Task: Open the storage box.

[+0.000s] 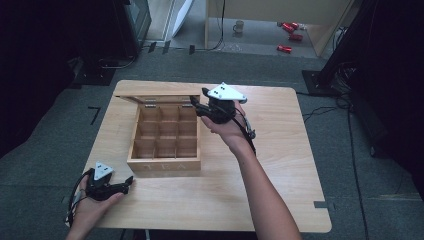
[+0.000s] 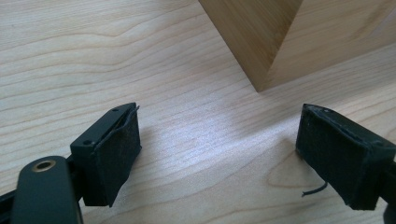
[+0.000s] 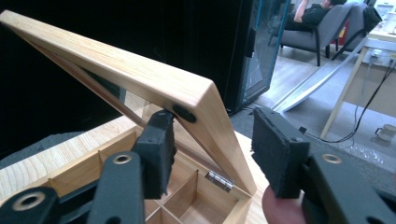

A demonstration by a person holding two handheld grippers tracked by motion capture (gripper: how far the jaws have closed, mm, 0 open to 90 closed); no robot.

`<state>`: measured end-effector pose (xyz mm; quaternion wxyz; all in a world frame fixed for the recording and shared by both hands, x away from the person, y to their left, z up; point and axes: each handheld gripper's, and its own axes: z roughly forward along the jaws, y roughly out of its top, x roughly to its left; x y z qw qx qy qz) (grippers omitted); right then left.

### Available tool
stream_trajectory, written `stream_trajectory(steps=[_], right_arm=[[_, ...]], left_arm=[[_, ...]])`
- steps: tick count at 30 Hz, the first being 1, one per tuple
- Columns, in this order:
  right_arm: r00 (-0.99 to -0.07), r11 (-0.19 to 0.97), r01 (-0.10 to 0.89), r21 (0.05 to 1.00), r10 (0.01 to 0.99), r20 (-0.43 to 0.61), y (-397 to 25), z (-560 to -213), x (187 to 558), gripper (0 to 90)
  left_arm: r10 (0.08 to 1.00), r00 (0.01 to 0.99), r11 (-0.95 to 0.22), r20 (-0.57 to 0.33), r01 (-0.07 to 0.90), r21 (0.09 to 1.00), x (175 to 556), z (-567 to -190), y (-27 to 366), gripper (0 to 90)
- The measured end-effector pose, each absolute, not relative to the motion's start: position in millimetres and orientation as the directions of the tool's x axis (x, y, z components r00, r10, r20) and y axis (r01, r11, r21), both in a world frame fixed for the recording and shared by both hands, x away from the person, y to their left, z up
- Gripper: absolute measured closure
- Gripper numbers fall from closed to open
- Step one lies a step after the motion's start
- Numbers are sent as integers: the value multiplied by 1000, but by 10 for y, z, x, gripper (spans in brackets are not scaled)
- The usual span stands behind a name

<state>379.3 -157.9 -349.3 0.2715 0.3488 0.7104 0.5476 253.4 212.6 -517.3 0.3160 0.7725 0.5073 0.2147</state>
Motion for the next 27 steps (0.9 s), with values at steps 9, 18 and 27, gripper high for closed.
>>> stream_trajectory(steps=[9, 18, 27], right_arm=[[-614, 161, 193, 968, 789, -9, -1523, -3454, 3949, 569], [-614, 154, 227, 961, 789, 18, -1529, -3462, 4113, 579], [-625, 85, 275, 958, 773, 111, -1581, -3484, 4342, 582]], left_arm=[[918, 395, -288, 12, 647, 706, 2541, -5173, 2120, 142], [919, 395, -288, 13, 647, 706, 2543, -5173, 2113, 142], [919, 394, -285, 10, 647, 707, 2544, -5174, 2107, 142]])
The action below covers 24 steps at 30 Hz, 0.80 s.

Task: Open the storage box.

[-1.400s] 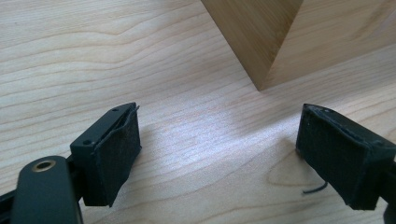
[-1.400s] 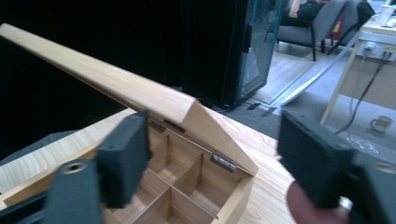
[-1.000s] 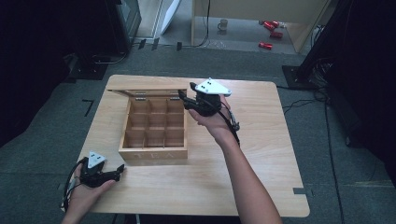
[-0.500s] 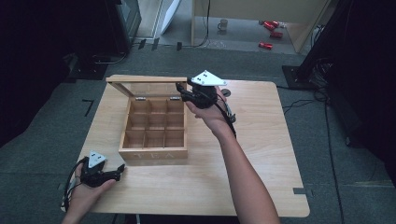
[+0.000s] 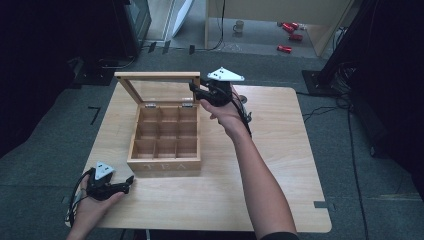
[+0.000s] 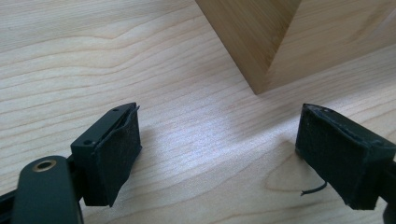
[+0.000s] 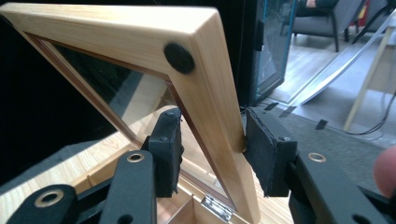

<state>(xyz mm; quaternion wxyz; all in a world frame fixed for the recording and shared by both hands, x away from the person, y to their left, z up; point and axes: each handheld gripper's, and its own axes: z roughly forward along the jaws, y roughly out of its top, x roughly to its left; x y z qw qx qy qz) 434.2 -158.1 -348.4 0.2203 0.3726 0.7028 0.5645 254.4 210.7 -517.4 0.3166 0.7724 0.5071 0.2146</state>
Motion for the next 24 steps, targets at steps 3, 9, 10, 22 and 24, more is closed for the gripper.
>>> stream_trajectory(steps=[3, 9, 10, 22, 24], right_arm=[[-628, 100, 294, 950, 770, 114, -1575, -3512, 4424, 579], [-617, 107, 301, 947, 779, 108, -1535, -3601, 4544, 571], [-608, 96, 302, 948, 786, 114, -1525, -3635, 4587, 572], [-588, 16, 308, 951, 789, 177, -1541, -3802, 4842, 605], [-577, 1, 308, 951, 796, 186, -1536, -3828, 4878, 617]], left_arm=[[919, 394, -286, 11, 646, 708, 2545, -5175, 2102, 143], [918, 395, -286, 11, 646, 708, 2546, -5175, 2098, 143], [918, 396, -287, 11, 645, 708, 2547, -5175, 2096, 143], [917, 399, -288, 10, 644, 708, 2549, -5175, 2091, 144], [916, 400, -290, 11, 644, 708, 2549, -5175, 2091, 144]])
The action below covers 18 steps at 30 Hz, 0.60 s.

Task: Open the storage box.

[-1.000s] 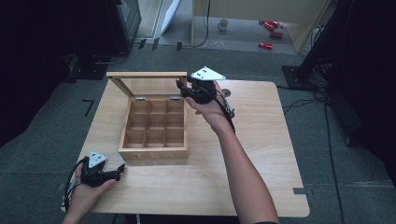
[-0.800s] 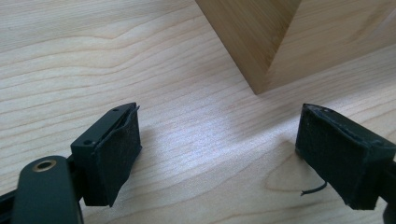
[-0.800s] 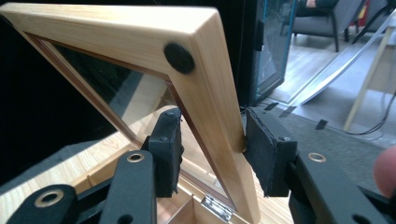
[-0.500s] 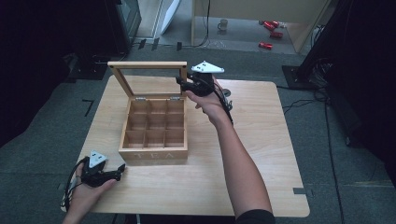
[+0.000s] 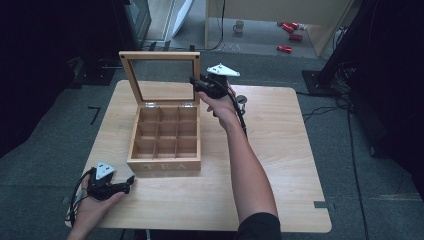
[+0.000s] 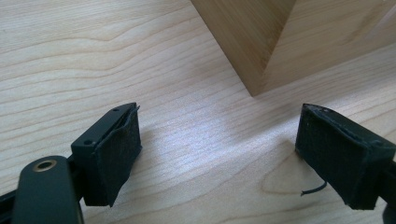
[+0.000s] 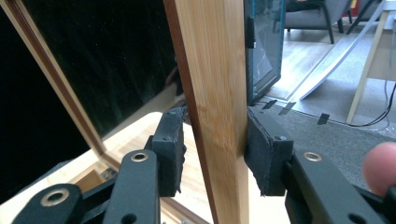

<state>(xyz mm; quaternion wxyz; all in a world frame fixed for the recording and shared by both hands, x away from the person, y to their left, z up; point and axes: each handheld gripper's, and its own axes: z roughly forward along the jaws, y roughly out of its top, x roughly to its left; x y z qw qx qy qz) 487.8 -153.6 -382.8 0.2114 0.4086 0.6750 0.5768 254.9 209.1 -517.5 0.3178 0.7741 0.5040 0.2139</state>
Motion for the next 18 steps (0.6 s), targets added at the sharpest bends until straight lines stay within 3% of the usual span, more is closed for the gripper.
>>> stream_trajectory(steps=[18], right_arm=[[-495, -9, 355, 935, 846, 197, -1476, -3834, 5143, 676]], left_arm=[[915, 403, -292, 11, 643, 708, 2551, -5176, 2089, 144]])
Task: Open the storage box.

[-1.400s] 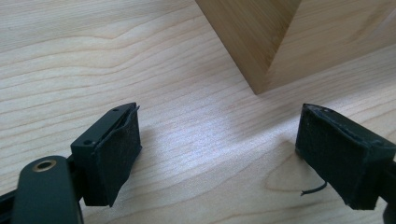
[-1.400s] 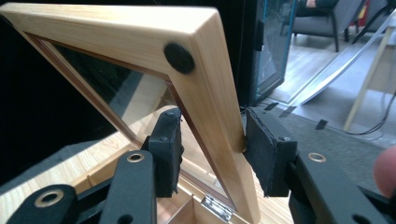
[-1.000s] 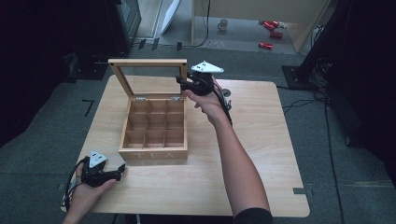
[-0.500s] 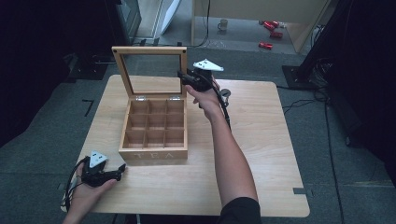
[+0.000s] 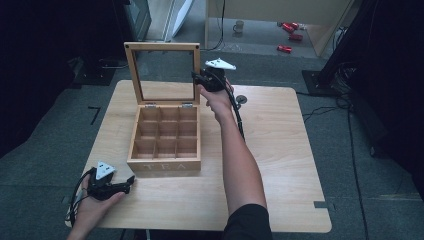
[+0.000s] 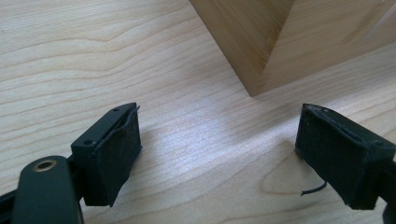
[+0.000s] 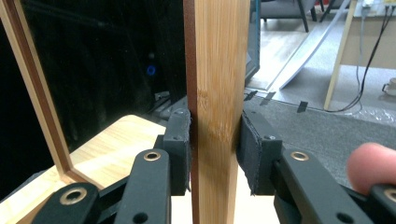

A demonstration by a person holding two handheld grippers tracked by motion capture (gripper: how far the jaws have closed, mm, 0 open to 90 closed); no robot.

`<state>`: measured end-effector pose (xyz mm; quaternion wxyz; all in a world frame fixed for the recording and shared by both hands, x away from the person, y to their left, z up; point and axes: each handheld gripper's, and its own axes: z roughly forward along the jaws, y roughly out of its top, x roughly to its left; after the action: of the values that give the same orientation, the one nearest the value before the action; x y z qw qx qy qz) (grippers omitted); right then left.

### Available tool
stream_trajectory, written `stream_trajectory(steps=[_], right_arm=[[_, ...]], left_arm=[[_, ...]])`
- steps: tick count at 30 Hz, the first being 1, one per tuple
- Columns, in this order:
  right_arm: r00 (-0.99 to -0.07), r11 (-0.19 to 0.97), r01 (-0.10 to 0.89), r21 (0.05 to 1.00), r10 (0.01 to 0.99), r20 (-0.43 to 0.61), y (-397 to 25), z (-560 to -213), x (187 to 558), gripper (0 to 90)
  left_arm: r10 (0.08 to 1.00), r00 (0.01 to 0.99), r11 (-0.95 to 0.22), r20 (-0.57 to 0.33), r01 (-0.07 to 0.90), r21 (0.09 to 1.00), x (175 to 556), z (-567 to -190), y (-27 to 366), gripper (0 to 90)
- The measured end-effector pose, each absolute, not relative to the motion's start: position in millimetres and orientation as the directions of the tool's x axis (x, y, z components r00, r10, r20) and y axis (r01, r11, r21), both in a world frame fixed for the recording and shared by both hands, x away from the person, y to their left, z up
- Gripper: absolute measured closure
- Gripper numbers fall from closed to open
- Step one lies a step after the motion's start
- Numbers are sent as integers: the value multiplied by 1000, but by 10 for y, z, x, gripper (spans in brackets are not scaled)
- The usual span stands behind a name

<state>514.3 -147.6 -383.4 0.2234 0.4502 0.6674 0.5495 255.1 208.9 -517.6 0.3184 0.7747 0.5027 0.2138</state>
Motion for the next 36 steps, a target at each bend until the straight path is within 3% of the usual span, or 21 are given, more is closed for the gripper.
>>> stream_trajectory(steps=[19, 23, 24, 26, 27, 29, 30, 36], right_arm=[[-421, -59, 426, 903, 870, 256, -1421, -3821, 5271, 656], [-422, -36, 428, 903, 875, 236, -1405, -3768, 5217, 530], [-428, -19, 432, 902, 875, 224, -1407, -3745, 5182, 464], [-430, -9, 434, 901, 877, 216, -1411, -3738, 5162, 431], [-445, 18, 439, 898, 873, 200, -1420, -3733, 5116, 338], [-447, 35, 444, 895, 875, 188, -1425, -3734, 5092, 285], [-446, 51, 461, 886, 876, 181, -1442, -3742, 5038, 182], [-441, 55, 489, 871, 877, 193, -1543, -3785, 4856, 82]], left_arm=[[915, 404, -291, 10, 643, 708, 2550, -5174, 2090, 147], [915, 404, -291, 10, 643, 709, 2550, -5175, 2091, 147], [915, 403, -291, 9, 643, 709, 2550, -5175, 2090, 147], [915, 404, -291, 10, 643, 709, 2550, -5175, 2090, 147], [915, 403, -291, 10, 643, 709, 2550, -5175, 2090, 147], [915, 403, -291, 9, 643, 709, 2550, -5175, 2090, 147], [915, 403, -290, 9, 643, 709, 2550, -5175, 2090, 147], [915, 404, -291, 9, 644, 708, 2550, -5174, 2090, 147]])
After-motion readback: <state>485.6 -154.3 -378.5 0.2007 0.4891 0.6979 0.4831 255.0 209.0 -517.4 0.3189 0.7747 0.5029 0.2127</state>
